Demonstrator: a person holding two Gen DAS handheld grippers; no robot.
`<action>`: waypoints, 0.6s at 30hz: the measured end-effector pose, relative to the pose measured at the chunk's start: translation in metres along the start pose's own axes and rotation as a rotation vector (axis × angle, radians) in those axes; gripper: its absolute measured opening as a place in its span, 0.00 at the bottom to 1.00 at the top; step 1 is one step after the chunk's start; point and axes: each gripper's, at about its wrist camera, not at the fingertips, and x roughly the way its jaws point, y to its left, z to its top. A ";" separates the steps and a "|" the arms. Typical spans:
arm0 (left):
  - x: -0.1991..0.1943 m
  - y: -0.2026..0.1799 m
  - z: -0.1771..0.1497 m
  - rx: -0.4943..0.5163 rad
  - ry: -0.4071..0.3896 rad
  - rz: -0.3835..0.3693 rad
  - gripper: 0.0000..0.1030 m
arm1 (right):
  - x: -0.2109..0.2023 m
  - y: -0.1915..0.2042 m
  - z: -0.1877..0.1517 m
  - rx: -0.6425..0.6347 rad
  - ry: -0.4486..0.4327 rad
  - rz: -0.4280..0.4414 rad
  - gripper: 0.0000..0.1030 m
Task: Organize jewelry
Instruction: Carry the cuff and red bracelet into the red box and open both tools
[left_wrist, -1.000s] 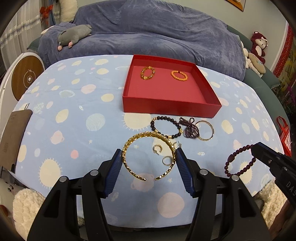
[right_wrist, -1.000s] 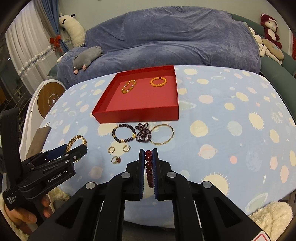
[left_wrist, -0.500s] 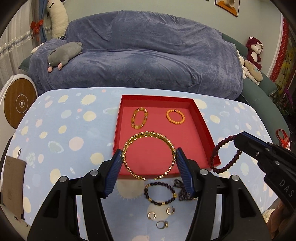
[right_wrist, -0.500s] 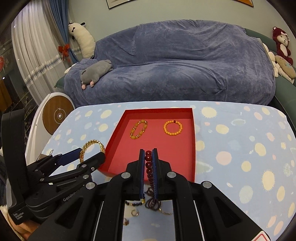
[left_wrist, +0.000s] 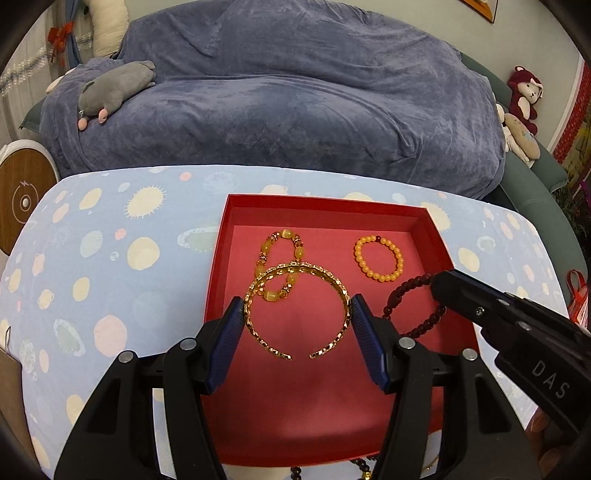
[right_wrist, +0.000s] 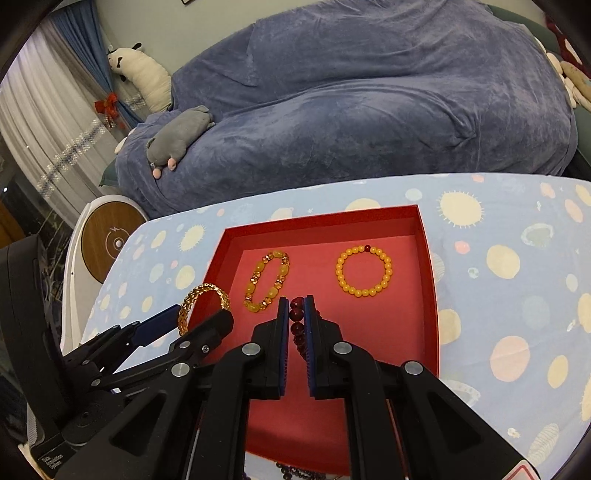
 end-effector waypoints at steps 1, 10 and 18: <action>0.006 0.000 0.000 -0.001 0.008 0.003 0.54 | 0.007 -0.003 0.000 0.004 0.012 -0.006 0.07; 0.038 -0.002 -0.008 0.019 0.051 0.008 0.55 | 0.043 -0.022 -0.004 -0.056 0.071 -0.120 0.08; 0.036 -0.002 -0.013 0.018 0.032 0.013 0.62 | 0.027 -0.023 -0.009 -0.115 0.017 -0.200 0.25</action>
